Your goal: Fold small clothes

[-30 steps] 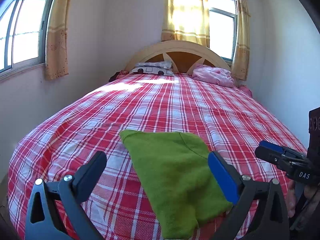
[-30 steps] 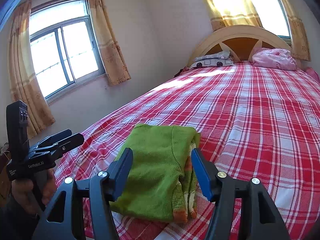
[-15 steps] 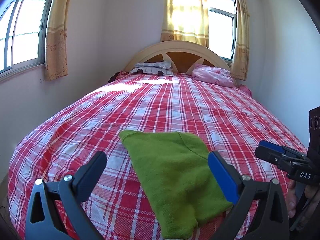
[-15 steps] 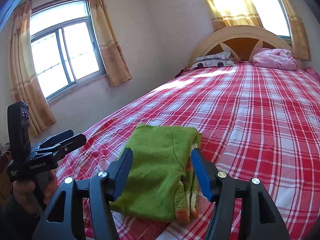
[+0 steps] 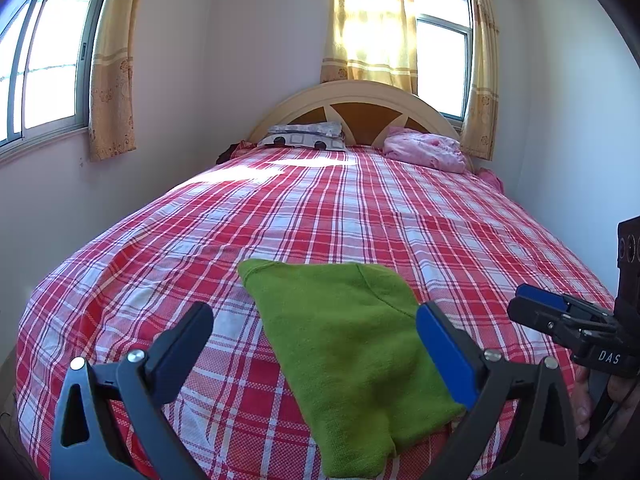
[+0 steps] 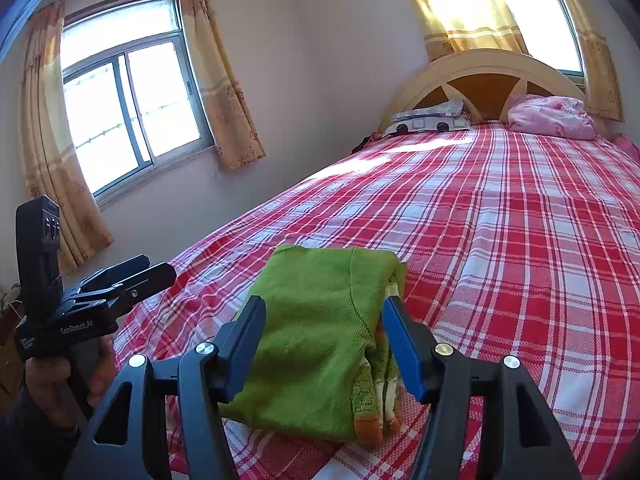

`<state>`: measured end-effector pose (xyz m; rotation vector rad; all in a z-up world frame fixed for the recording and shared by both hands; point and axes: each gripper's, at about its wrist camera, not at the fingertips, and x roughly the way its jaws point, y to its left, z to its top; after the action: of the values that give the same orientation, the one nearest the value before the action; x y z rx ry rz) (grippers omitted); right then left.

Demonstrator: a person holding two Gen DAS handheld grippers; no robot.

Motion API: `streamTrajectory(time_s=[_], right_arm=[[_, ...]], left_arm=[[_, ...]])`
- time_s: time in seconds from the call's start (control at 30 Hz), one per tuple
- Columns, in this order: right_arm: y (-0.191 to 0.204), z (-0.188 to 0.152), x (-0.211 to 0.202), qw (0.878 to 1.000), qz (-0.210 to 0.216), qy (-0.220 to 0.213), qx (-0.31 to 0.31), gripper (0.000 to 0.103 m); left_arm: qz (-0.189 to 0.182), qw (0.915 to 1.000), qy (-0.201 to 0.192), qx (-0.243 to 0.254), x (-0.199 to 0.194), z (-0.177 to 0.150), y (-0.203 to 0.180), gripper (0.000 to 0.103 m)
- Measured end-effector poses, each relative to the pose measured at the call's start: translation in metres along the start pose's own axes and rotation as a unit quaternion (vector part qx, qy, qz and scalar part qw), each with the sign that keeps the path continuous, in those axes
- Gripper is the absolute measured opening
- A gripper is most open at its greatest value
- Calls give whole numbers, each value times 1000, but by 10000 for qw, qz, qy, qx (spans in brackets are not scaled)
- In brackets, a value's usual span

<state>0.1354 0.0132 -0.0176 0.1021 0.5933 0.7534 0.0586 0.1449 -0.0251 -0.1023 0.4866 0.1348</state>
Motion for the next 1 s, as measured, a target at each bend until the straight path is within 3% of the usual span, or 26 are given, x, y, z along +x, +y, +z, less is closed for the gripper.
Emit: streamTrajectory(time_s=[1.0], right_arm=[[2,-4,-4,9999,-7,-98,-58,62]], left_arm=[[210,9998,1,27,1,7,7,103]])
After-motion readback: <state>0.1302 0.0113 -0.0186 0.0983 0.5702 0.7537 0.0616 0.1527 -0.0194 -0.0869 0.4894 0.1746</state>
